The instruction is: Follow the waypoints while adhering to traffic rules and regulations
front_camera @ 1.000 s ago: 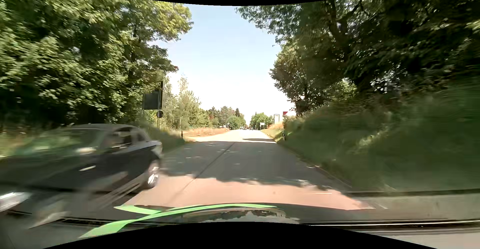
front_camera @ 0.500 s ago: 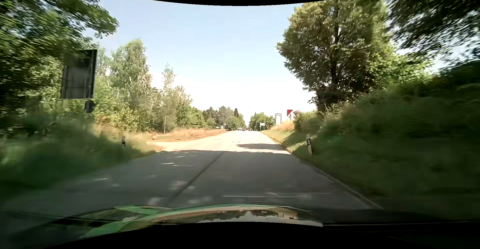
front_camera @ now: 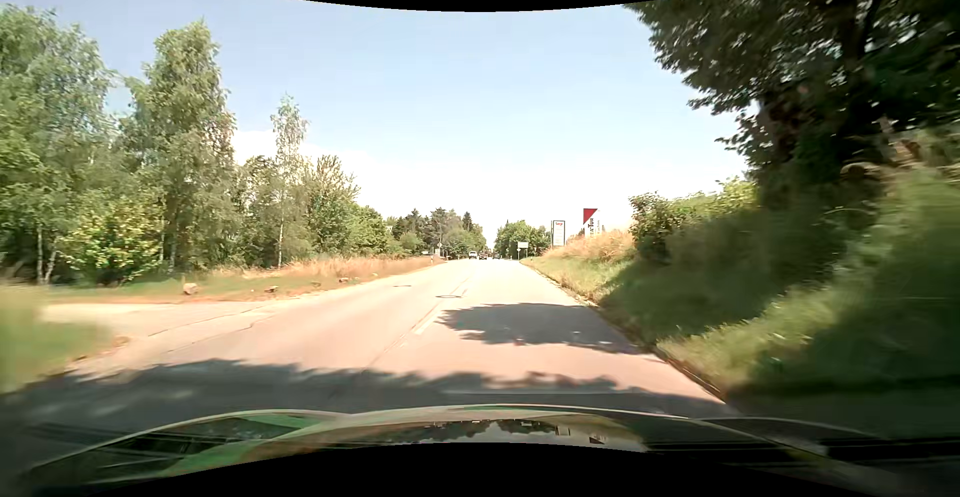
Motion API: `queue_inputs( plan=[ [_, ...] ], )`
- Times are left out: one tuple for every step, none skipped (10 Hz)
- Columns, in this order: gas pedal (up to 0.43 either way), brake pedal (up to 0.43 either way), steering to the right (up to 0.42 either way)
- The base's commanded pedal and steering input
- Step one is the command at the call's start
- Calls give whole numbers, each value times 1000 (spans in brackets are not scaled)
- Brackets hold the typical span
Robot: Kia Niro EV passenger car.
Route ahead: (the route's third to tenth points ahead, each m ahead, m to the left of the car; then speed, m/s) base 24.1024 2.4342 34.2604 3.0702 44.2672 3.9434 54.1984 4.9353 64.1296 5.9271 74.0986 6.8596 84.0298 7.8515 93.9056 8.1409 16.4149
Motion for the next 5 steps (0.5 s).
queue_inputs(
  plan=[
    [220,0,3],
    [228,0,3],
    [240,0,3],
    [240,0,3],
    [220,0,3]
  ],
)
